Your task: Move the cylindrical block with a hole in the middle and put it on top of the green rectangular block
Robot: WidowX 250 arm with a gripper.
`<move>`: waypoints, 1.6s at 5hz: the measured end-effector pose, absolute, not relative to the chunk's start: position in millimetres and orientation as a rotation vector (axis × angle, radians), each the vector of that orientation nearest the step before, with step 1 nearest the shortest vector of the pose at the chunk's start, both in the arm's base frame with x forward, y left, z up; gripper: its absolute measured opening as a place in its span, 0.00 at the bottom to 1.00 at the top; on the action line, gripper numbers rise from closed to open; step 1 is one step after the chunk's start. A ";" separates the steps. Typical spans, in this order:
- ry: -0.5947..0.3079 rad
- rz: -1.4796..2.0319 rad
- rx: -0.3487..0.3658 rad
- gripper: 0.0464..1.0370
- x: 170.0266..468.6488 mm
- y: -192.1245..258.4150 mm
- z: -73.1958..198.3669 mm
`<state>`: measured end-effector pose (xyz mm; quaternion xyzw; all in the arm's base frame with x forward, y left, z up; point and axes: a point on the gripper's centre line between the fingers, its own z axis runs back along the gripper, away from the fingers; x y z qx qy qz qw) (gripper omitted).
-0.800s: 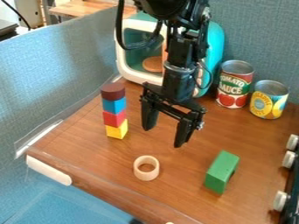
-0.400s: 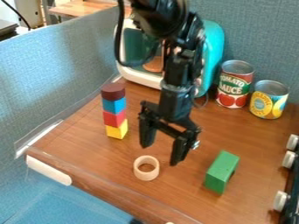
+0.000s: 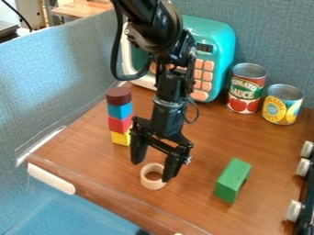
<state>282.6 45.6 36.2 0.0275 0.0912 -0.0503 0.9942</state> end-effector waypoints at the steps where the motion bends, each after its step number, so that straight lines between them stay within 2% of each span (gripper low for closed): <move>1: 0.134 -0.102 0.041 0.96 290.2 47.4 32.5; 3: 0.106 -0.111 -0.051 0.93 297.9 42.0 9.8; 4: 0.093 -0.099 -0.061 0.81 301.9 42.6 8.8; 5: 0.105 -0.100 -0.065 0.74 300.1 41.5 9.0; 6: 0.110 -0.098 -0.065 0.74 298.3 36.0 16.7; 8: -0.059 -0.178 -0.058 0.74 303.7 -30.4 117.6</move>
